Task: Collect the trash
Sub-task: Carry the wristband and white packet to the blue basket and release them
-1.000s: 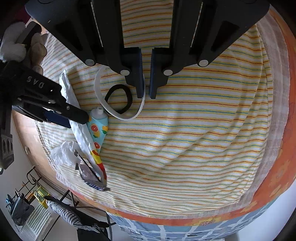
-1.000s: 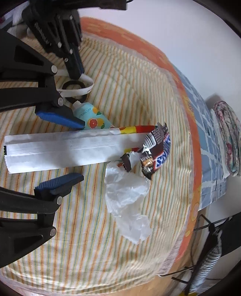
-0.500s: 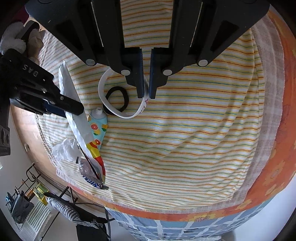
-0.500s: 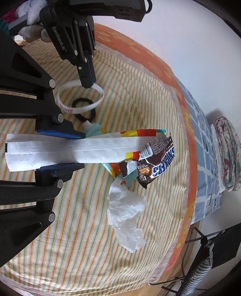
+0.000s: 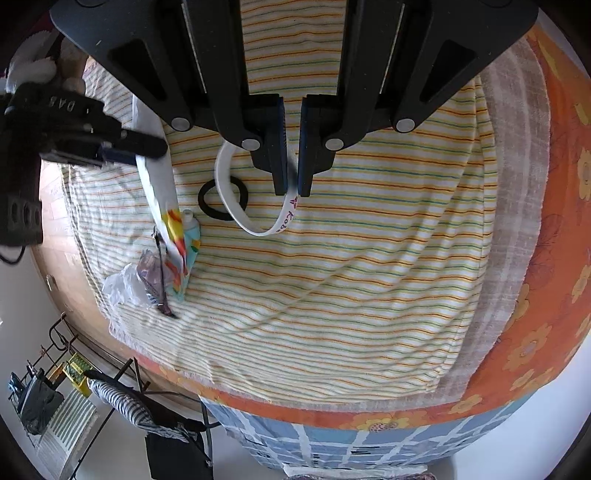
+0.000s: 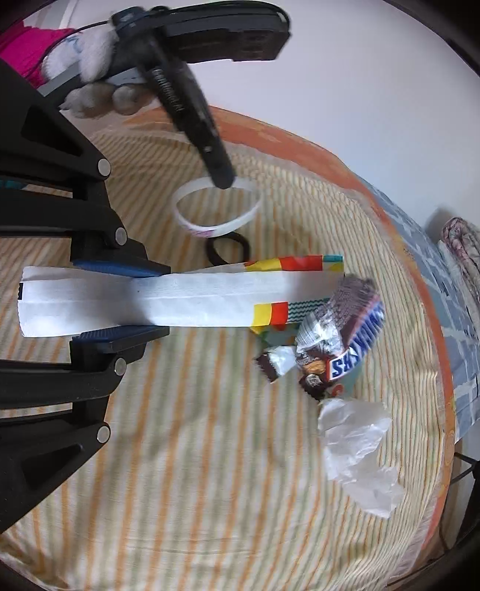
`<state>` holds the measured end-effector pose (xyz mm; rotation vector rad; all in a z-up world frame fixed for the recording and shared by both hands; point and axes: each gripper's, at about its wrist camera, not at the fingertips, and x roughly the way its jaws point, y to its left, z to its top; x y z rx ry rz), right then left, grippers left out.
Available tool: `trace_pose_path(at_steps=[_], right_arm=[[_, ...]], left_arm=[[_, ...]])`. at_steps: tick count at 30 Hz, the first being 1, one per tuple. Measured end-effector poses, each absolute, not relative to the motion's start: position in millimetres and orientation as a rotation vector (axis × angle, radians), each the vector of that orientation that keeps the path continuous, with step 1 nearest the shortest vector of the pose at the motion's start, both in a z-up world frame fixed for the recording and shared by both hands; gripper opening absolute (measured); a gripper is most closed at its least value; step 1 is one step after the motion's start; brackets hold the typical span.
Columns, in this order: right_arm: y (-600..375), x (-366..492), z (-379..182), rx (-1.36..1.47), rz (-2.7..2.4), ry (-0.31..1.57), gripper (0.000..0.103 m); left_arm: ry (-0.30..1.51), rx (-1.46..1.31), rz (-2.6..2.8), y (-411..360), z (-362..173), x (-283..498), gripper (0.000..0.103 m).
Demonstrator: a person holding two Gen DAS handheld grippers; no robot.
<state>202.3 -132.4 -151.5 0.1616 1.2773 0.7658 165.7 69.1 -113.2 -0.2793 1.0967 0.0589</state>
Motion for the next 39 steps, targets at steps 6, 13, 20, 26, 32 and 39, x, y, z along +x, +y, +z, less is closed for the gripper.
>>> trace_pose_path(at_steps=[6,13,20,26,32,39], right_arm=[[-134,173,-147,0.08,0.77,1.267,0.023],[-137,149,-138,0.024,0.77,1.227,0.023],[-146,122,-121,-0.004,0.766,1.166,0.023],[-156,103,-111,-0.014,0.746,1.13,0.023],[-168,77,-108,-0.015,0.733,1.104,0.023],[-174,45,-106,-0.036,0.737,1.063,0.023]], left_arm=[[1.079,-0.276,0.052,66,-104,160,0.003],[1.057,-0.244,0.044,58,-92,143,0.003],[1.034,-0.241,0.031,53,-80,113,0.003],[1.015,-0.209,0.017,45,-73,82,0.003],[1.011,-0.205,-0.013,36,-73,44,0.003],[1.022,-0.208,-0.052,24,-82,0,0.003]])
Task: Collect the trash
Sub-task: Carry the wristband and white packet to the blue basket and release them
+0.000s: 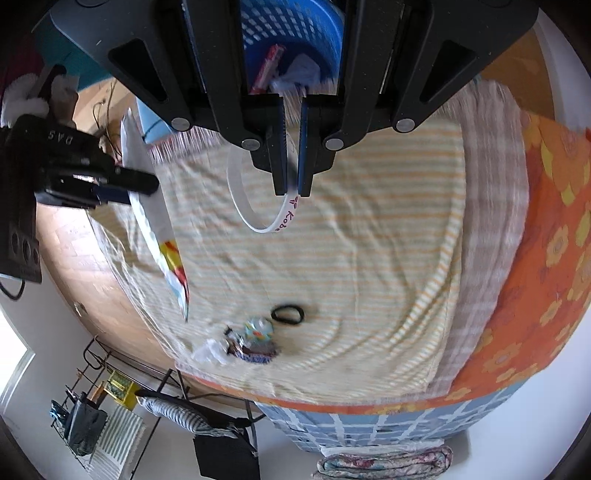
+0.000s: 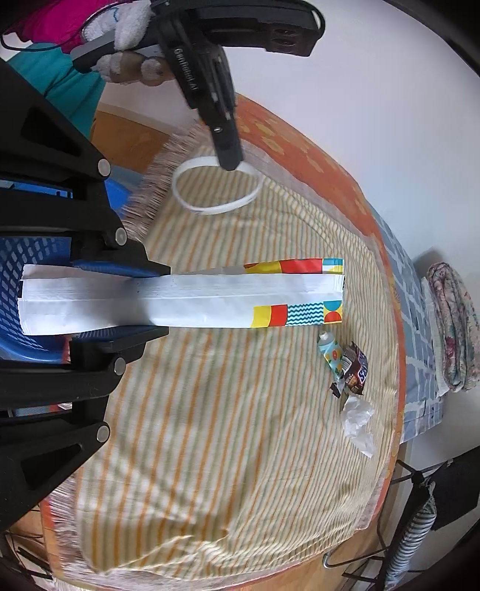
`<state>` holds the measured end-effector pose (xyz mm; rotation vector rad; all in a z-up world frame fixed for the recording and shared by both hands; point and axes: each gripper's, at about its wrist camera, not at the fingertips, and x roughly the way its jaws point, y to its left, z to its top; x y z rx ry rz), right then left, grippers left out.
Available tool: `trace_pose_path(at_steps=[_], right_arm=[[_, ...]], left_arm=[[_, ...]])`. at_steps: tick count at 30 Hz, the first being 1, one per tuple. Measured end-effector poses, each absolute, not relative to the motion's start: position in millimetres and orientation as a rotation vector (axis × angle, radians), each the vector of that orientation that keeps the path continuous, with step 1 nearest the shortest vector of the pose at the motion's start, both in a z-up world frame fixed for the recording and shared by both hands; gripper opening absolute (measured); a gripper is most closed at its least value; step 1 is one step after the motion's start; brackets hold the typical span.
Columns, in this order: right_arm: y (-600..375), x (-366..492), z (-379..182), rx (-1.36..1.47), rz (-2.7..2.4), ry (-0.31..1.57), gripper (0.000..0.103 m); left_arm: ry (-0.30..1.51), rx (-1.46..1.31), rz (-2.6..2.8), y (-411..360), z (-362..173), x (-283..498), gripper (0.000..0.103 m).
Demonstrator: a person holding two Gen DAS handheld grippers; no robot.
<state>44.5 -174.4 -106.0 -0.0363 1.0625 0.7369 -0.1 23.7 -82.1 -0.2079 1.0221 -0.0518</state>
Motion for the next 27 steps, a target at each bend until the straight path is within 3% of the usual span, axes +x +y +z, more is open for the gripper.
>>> trace_pose_path(at_steps=[27], right_arm=[[-175,-46,-125,-0.169,0.758,1.014,0.025]], left_arm=[[1.075,-0.152,-0.078,-9,-123,-92,0.003]])
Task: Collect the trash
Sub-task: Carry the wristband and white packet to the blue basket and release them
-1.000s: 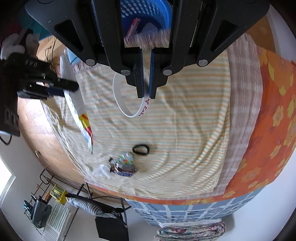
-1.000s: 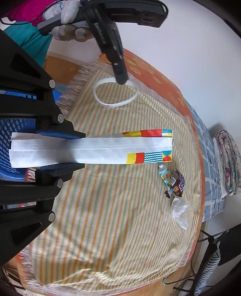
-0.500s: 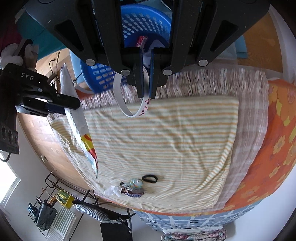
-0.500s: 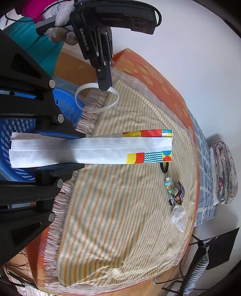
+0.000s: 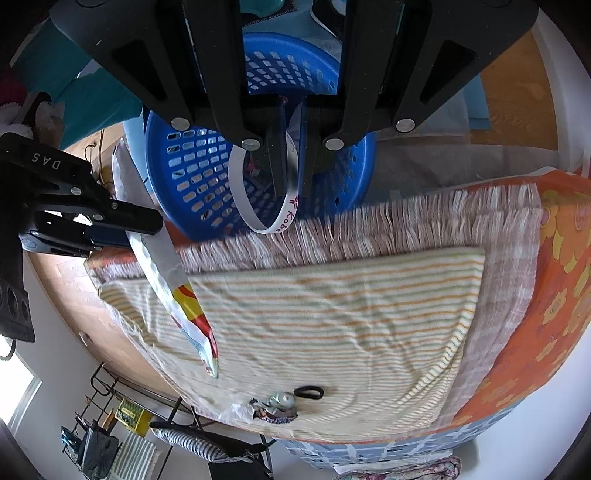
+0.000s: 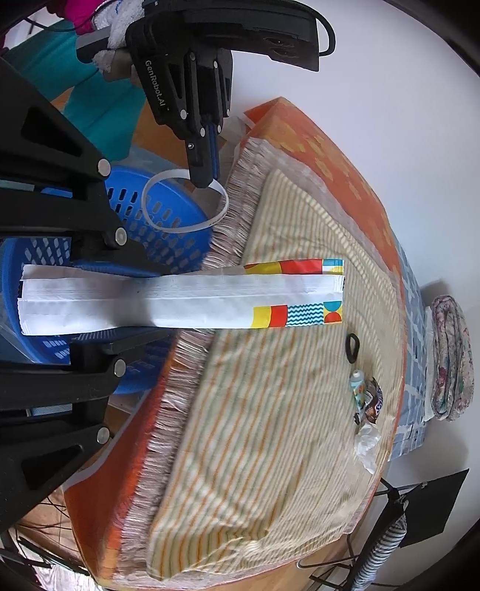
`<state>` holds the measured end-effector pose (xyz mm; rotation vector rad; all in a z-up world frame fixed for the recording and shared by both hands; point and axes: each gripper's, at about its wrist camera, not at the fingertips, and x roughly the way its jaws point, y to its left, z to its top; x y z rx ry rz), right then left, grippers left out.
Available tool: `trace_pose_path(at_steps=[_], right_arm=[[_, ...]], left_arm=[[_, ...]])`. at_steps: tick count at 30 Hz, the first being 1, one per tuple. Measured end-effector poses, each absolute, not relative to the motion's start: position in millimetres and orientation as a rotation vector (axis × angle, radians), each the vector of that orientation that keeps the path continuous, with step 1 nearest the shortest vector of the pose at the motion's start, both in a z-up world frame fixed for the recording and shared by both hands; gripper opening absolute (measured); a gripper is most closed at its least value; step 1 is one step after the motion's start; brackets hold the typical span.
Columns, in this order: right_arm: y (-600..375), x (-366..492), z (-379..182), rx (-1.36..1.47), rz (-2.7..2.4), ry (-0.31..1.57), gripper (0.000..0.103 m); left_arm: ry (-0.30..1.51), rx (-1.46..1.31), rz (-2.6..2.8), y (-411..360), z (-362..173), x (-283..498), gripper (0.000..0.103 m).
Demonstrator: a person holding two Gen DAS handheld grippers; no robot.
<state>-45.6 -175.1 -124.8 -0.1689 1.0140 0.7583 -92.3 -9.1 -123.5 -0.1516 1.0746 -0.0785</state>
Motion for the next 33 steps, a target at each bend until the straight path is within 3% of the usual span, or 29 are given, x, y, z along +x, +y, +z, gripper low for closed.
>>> trace_pose_path(at_steps=[27,30,31,33], right_arm=[[-163,-69,-137,-0.22,0.797,1.013,0.028],[-163,-70,-136,-0.223,0.789,1.008,0.041],[-163,-70,-136,-0.222,0.787,1.007,0.049],[-164,-69,-135,-0.217,0.782,1.002,0.056]], left_arm=[[1.121,-0.16,-0.085,-9,-141,-96,0.003],[1.123,-0.162,-0.083,-9,-141,-96,0.005],[1.123,-0.165,-0.082,-9,-141,-95,0.009],[1.122,-0.165,-0.081,-9,-141,-95,0.016]])
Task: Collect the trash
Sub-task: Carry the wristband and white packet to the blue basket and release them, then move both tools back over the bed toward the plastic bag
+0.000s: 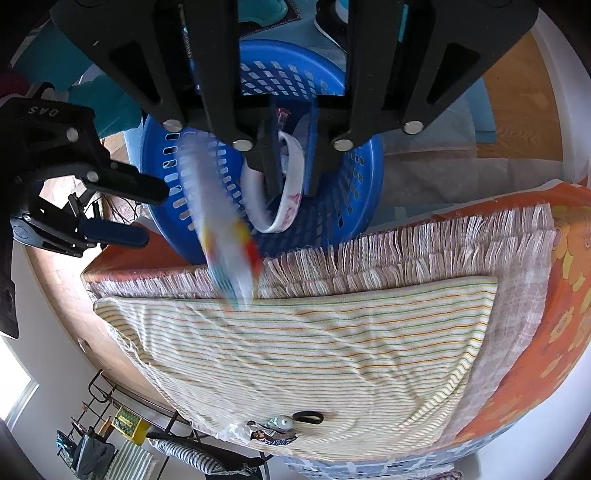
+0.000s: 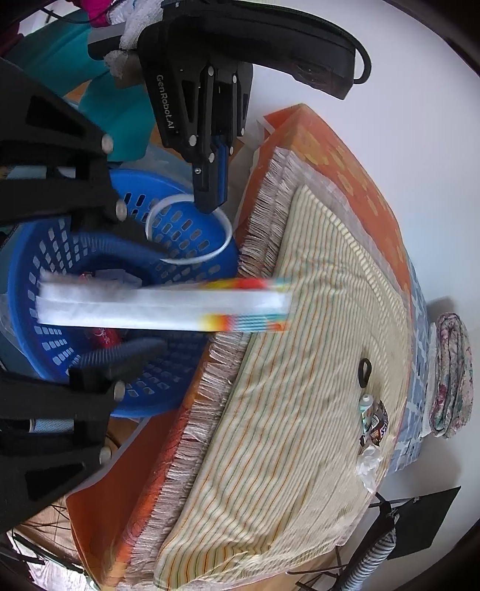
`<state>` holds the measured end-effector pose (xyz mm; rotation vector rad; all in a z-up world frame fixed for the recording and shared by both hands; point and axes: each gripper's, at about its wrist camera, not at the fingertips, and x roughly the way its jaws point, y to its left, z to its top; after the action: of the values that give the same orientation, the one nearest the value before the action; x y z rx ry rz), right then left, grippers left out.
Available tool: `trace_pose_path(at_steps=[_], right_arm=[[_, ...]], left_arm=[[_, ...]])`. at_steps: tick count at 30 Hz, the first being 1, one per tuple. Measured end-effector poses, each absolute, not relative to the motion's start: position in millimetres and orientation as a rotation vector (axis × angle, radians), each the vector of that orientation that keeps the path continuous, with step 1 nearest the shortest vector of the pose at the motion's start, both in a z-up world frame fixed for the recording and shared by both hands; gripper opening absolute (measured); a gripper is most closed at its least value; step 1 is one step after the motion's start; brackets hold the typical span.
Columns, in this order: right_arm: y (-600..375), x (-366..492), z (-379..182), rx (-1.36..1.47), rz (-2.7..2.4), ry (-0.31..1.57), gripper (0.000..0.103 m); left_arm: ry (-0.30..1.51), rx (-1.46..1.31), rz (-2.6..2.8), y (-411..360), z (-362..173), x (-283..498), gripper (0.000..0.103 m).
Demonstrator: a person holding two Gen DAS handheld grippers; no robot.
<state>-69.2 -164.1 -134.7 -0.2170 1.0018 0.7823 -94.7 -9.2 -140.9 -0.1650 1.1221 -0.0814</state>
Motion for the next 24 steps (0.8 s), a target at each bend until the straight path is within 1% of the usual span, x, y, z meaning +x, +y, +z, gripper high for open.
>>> trace_pose_path(at_steps=[2,6,8,10,13,14,16,18,24], right_arm=[[-165,-68,-134,-0.214,0.776,1.0,0.057],[-165,-67,-134,-0.211,0.76,1.002,0.067],[-166,-67,-134,-0.212,0.755,1.001,0.068],[-167,-65,-133,-0.212,0.747,0.996,0.074],[-168,-63,-131,-0.207,0.731,0.986,0.081],[-169,-62,-129,-0.206,0.722,0.982,0.082],[-171,-60,-126,-0.2,0.704,0.972,0.088],[-173,-56,-123,-0.193,0.685,0.965,0.09],[-182,-36,-115,-0.138,0.65,0.999,0.091]], left_arm=[[1.119,-0.165,-0.077,-9,-141,-95,0.026],[1.121,-0.173,-0.069,-7,-141,-94,0.027],[1.124,-0.176,-0.064,-6,-142,-94,0.027],[1.127,-0.18,-0.058,-4,-143,-93,0.029],[1.124,-0.186,-0.047,-2,-142,-93,0.044],[1.119,-0.188,-0.045,-2,-142,-92,0.046],[1.115,-0.188,-0.041,-1,-140,-91,0.046],[1.117,-0.193,-0.041,0,-138,-88,0.046],[1.099,-0.186,-0.04,-1,-127,-77,0.046]])
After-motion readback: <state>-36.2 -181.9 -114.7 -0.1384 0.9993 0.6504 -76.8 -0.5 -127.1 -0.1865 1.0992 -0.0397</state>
